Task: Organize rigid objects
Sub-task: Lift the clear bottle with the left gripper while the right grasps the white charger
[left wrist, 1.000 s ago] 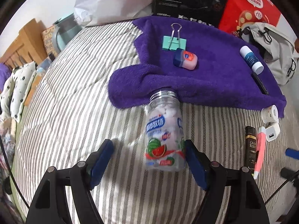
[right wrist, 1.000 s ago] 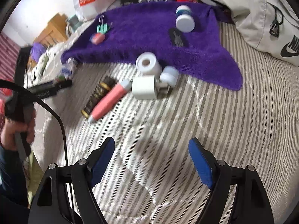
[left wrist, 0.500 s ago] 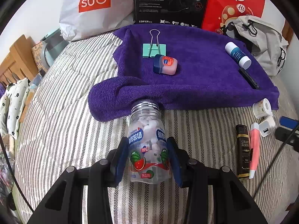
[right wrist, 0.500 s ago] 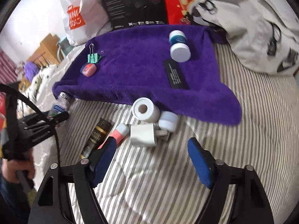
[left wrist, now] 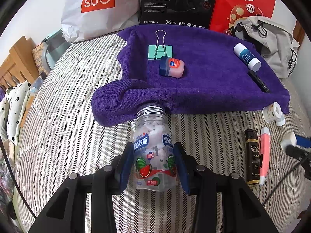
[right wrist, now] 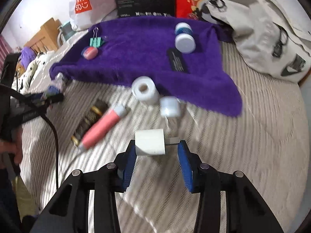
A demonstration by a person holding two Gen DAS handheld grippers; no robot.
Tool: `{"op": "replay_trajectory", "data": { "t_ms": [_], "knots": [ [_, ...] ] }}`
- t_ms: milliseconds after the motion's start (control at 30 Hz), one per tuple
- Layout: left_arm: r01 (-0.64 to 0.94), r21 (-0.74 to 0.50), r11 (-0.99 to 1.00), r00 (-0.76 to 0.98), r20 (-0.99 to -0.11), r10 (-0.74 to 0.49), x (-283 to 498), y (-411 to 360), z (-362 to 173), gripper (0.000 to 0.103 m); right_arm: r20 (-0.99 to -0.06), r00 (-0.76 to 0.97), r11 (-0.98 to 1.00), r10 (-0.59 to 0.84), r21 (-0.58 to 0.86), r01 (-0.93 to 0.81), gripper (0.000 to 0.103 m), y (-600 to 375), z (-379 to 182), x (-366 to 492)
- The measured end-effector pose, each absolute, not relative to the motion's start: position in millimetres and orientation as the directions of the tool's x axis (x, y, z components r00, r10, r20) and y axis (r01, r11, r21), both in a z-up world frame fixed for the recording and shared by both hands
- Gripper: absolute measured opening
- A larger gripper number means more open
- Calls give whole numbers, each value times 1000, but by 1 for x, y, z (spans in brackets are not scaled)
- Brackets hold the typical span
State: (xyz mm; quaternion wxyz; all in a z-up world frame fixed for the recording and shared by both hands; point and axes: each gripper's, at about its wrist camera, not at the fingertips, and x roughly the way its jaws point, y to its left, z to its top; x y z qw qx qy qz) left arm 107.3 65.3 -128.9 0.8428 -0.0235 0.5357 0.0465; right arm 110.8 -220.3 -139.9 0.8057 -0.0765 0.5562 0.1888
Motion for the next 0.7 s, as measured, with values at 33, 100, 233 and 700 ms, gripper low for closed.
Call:
{"op": "replay_trajectory", "data": {
  "t_ms": [33,100,233,700],
  "knots": [
    [-104,10,995,424,-904,53,107,65,-129,41,-930,305,921,207,80,-382,43,-224,-142,109],
    [-106,10,994,427,-903,54,106,65,-129,41,-931,302,926,207,86,-367,43,-231,-147,106],
    [-109,16,994,423,-904,60,107,63,-128,41,-926,317,933,207,89,-349,45,-232,-152,107],
    [-106,12,994,429,-902,57,107,65,-128,42,-913,355,930,203,67,-361,44,-229,-154,110]
  ]
}}
